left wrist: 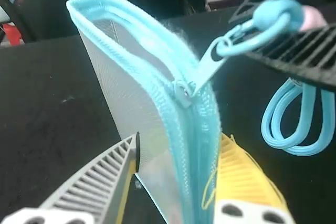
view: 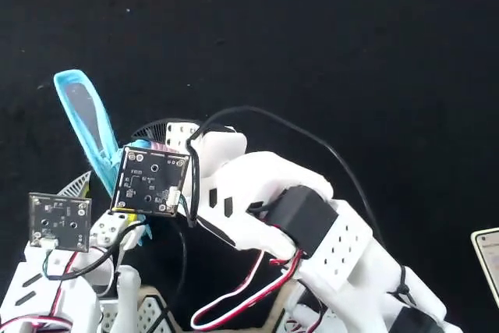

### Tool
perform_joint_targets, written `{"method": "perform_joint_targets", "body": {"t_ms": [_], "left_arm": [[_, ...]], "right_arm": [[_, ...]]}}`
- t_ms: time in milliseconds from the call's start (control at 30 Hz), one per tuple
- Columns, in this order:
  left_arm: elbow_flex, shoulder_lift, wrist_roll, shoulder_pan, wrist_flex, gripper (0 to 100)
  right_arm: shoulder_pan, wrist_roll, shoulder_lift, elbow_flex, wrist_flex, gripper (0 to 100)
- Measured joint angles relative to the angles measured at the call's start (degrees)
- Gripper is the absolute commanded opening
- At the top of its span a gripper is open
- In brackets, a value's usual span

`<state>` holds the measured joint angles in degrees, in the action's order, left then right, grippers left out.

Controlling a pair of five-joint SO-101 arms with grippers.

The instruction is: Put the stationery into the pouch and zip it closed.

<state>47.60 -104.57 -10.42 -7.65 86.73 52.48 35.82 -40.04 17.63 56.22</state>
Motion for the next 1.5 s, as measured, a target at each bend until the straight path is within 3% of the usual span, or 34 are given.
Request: {"method": "perform_joint_targets", "body": {"t_ms": [433, 667, 833, 967, 1100, 1333, 1500], "left_arm": [[2.8, 0.0, -0.2, -5.2, -2.9, 23], [-1.3, 0.0, -0.2, -5.3, -0.8, 3], [-1.7, 0.0, -0.2, -5.3, -0.2, 4], [-2.6, 0.0, -0.2, -4.9, 1.0, 4], [-3.2, 0.0, -0.2, 0.4, 1.2, 4], [-3.3, 0.0, -0.5, 17.1, 6.7, 4], [-3.5, 0.0, -5.6, 19.6, 9.1, 4]], "right_arm": [[0.0, 0.0, 0.0, 1.6, 0.0, 1.1], [0.0, 0.0, 0.0, 1.6, 0.0, 1.1], [0.1, -0.2, -0.3, 3.0, 2.5, 1.1], [0.1, -4.7, -6.9, 7.8, 3.8, 1.1], [0.1, -7.1, -18.5, 17.7, 0.8, 1.1], [-0.2, -8.0, -39.2, 39.0, -6.2, 1.1], [-0.2, -14.1, -53.5, 47.9, -6.4, 1.1]]}}
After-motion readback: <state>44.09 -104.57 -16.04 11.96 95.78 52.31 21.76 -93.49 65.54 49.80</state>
